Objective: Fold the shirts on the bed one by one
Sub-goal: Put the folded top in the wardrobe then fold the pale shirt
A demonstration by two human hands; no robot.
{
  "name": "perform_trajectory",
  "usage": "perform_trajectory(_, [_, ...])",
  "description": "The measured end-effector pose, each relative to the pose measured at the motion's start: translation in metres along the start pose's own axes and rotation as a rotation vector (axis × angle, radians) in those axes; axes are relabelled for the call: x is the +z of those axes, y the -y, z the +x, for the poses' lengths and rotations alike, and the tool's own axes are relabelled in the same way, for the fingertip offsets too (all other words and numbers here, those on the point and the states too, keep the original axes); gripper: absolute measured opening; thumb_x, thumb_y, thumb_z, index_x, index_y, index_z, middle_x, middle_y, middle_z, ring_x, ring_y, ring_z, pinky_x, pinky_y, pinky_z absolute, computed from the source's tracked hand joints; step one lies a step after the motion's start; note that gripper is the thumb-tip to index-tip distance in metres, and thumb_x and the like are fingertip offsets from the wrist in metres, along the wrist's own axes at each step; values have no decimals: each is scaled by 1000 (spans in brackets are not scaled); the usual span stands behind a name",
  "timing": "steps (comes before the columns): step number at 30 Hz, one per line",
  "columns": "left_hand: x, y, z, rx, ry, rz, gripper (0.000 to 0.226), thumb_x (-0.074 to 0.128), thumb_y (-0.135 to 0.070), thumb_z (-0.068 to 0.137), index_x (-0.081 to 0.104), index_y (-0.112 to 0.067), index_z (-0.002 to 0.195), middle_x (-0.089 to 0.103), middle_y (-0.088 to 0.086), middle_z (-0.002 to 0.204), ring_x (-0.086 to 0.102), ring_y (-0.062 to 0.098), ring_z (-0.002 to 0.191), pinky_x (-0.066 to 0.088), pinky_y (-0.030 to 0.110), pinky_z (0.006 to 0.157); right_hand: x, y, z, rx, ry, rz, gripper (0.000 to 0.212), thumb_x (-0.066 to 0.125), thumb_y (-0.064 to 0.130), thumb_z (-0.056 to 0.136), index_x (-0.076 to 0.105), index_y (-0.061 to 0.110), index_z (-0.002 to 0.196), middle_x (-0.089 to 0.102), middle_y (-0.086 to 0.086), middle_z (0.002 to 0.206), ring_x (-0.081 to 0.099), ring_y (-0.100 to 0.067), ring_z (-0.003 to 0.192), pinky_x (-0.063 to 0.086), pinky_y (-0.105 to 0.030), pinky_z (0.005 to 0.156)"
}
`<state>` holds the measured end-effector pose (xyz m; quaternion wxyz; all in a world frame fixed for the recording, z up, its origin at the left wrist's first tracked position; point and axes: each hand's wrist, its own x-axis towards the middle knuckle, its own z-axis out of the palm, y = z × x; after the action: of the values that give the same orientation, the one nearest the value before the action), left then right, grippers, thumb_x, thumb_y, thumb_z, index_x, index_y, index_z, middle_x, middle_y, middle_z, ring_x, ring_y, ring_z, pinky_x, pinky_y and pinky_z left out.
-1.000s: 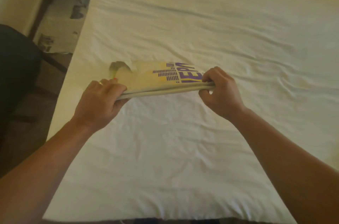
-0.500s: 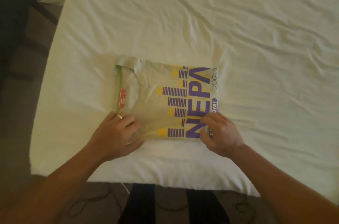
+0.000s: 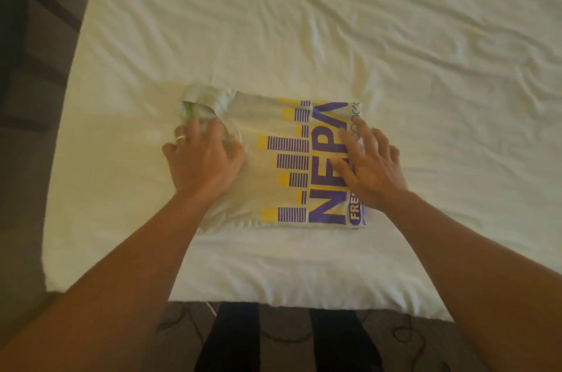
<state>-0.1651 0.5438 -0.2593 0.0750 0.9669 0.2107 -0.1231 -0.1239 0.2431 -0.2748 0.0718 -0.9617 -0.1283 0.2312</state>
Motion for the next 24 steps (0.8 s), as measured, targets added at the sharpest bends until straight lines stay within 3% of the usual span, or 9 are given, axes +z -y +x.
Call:
perform_trajectory(4, [-3, 14, -5, -473, 81, -365, 57, 56, -56, 88, 47, -11, 122, 44, 17, 133, 42, 40, 127, 41, 53, 98, -2, 11, -5, 394, -121, 430, 59, 52, 52, 96, 41, 22, 144, 46, -7, 139, 46, -29, 125, 42, -44, 101])
perform_trajectory(7, [-6, 17, 1, -570, 170, -627, 60, 63, -57, 81, 51, -12, 119, 55, 11, 123, 54, 37, 118, 48, 46, 95, -6, 25, -4, 678, -138, 808, 51, 60, 43, 91, 53, 17, 133, 62, -5, 124, 61, -25, 111, 51, -40, 93])
perform_trajectory(9, [-14, 17, 2, -590, 296, -751, 62, 67, -56, 80, 57, -11, 122, 61, 7, 116, 61, 34, 109, 51, 40, 88, -9, 28, -3, 795, -114, 1018, 39, 65, 39, 84, 64, 14, 114, 74, -3, 106, 70, -24, 94, 58, -44, 86])
perform_trajectory(11, [-21, 19, 3, -561, 391, -870, 44, 70, -47, 83, 64, -14, 111, 68, 5, 106, 65, 29, 95, 53, 40, 83, -11, 27, -1, 823, -39, 1153, 32, 69, 35, 79, 69, 11, 100, 78, -5, 84, 75, -25, 78, 61, -44, 75])
perform_trajectory(13, [-26, 22, 2, -518, 446, -938, 32, 71, -39, 88, 66, -17, 112, 68, 4, 100, 66, 26, 91, 55, 42, 86, -17, 30, 0, 818, 49, 1226, 28, 72, 30, 83, 70, 11, 103, 78, -7, 80, 75, -25, 72, 60, -38, 66])
perform_trajectory(17, [-45, 24, -2, -410, 454, -903, 51, 64, -36, 95, 56, -13, 139, 62, 5, 128, 61, 29, 111, 50, 38, 93, -32, 41, -2, 736, 90, 1130, 29, 70, 26, 90, 68, 8, 112, 78, -8, 87, 76, -26, 75, 60, -37, 66])
perform_trajectory(20, [-75, 20, -12, -377, 390, -956, 53, 63, -30, 96, 52, -10, 144, 60, 10, 138, 59, 31, 120, 50, 39, 98, -59, 53, -9, 654, 73, 1052, 28, 65, 28, 95, 65, 7, 114, 77, -7, 91, 75, -22, 72, 55, -29, 57])
perform_trajectory(22, [-104, 17, -19, -363, 340, -987, 46, 63, -28, 95, 56, -9, 136, 62, 15, 132, 61, 36, 119, 50, 43, 97, -89, 66, -17, 613, 42, 1038, 25, 63, 29, 97, 61, 8, 111, 76, -6, 91, 74, -20, 70, 53, -27, 53])
perform_trajectory(24, [-138, 15, -24, -341, 292, -1009, 22, 63, -26, 93, 64, -12, 110, 67, 15, 112, 65, 38, 104, 52, 42, 87, -122, 78, -25, 568, -1, 1054, 21, 63, 28, 99, 59, 9, 106, 74, -5, 87, 73, -19, 68, 52, -27, 54])
